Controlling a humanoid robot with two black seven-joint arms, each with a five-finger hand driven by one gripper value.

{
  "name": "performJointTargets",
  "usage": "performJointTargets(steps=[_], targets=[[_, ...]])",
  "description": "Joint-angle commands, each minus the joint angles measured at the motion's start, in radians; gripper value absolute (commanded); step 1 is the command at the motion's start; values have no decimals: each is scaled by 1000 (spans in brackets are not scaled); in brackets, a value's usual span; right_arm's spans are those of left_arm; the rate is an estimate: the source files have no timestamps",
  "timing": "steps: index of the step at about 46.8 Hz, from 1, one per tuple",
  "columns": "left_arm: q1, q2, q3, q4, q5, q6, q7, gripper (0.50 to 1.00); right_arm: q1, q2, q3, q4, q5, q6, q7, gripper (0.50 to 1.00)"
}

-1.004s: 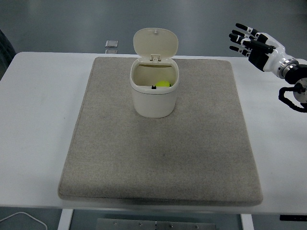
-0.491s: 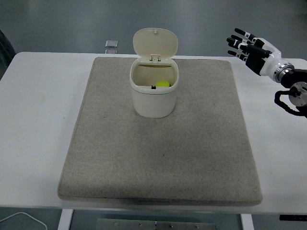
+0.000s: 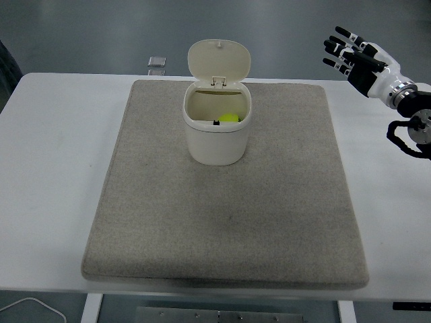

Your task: Pick up the tennis ball and place it in the box.

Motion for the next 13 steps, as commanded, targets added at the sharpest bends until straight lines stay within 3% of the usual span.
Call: performJointTargets(steps=[1, 13], targets=[[0, 0, 1, 1, 0, 0, 0, 992, -10, -1, 5, 0, -6, 0, -2, 926], [0, 0, 0, 0, 0, 1, 0, 992, -11, -1, 11, 3, -12, 2, -2, 926]])
